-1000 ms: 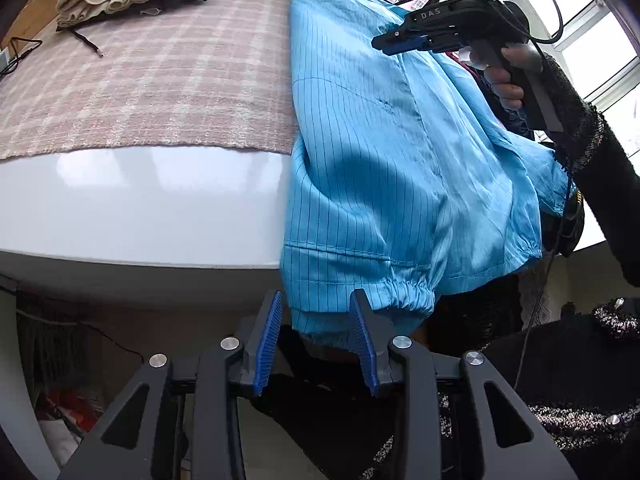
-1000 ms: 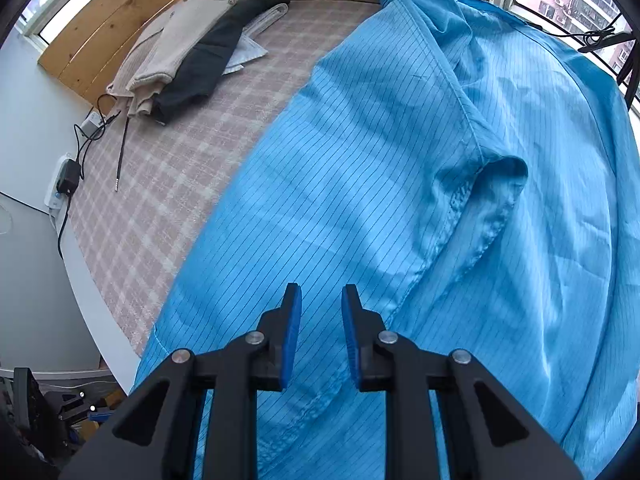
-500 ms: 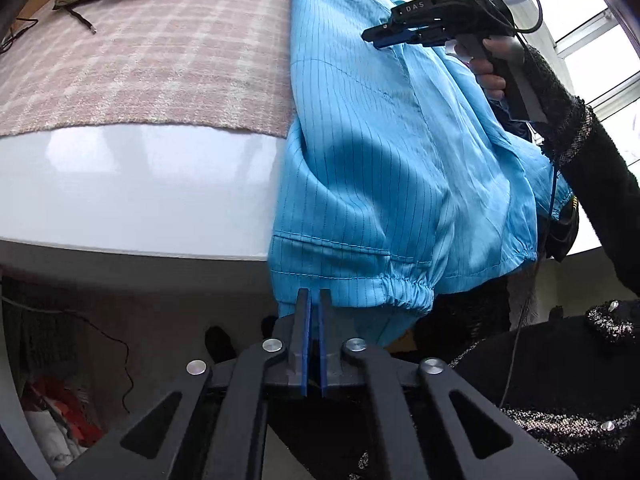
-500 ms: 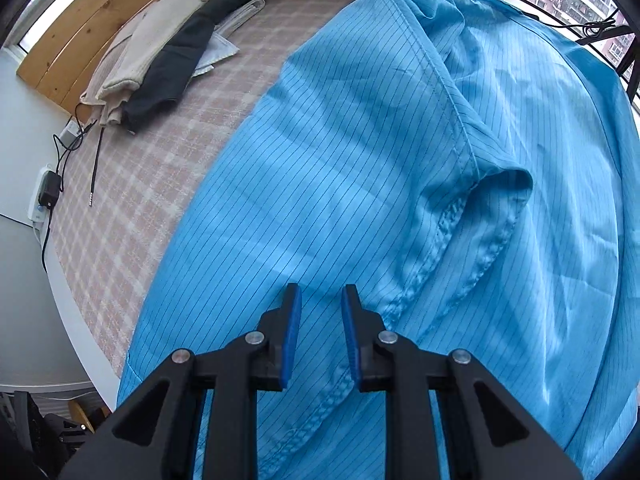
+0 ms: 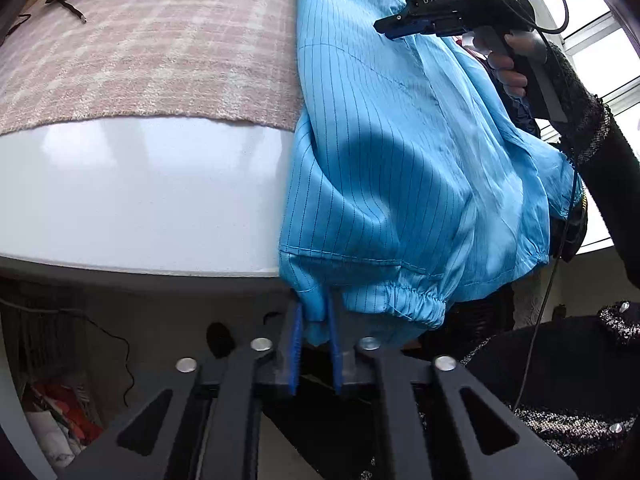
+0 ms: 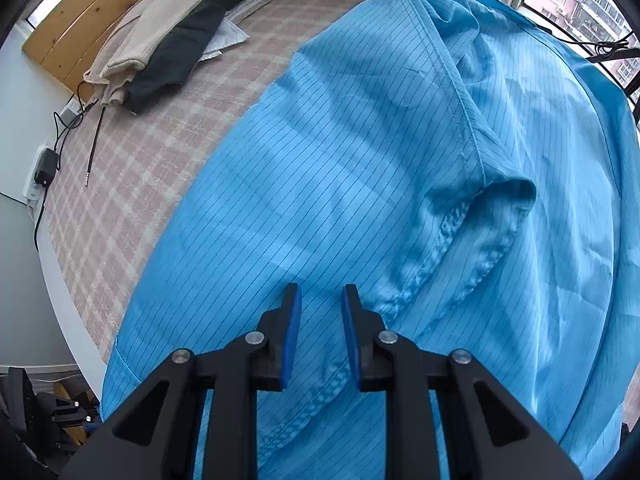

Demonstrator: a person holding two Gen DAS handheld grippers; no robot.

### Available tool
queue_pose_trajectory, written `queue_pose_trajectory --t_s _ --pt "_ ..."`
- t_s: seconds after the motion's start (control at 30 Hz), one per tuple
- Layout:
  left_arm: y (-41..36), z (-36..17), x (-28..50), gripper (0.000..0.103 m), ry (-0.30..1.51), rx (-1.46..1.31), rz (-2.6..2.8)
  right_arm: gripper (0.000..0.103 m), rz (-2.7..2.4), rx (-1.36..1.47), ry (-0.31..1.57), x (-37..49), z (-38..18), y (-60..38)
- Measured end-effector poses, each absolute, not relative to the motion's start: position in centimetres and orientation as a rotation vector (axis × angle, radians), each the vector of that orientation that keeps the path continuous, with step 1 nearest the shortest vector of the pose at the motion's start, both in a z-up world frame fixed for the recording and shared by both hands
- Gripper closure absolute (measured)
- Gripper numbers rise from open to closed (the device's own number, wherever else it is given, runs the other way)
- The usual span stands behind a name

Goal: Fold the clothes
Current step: 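Hold the coat hem with the left gripper and pull it straight, then lay the coat hem down on the bed and open the left gripper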

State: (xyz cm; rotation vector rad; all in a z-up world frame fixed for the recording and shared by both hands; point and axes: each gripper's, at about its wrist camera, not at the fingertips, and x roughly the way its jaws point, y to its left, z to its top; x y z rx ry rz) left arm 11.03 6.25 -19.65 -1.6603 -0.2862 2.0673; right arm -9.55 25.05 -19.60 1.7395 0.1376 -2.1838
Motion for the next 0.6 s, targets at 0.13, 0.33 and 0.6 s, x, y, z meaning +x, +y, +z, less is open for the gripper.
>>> queue_pose_trajectory --t_s 0.13,0.33,0.6 --pt "6.6 -17.6 11.9 0.101 -0.247 -1.593 2.067 0.082 -2.181 1.743 0.187 -9.6 -19.9 24.6" --pt "4.5 -14.0 13.7 0.101 -0.493 -1.477 2.017 0.082 -2.171 1.755 0.223 -9.8 -19.9 24.4" --pt "1.9 -21.4 15.2 0.103 -0.637 -1.775 2.045 0.081 -2.179 1.738 0.31 -9.5 -19.7 23.5"
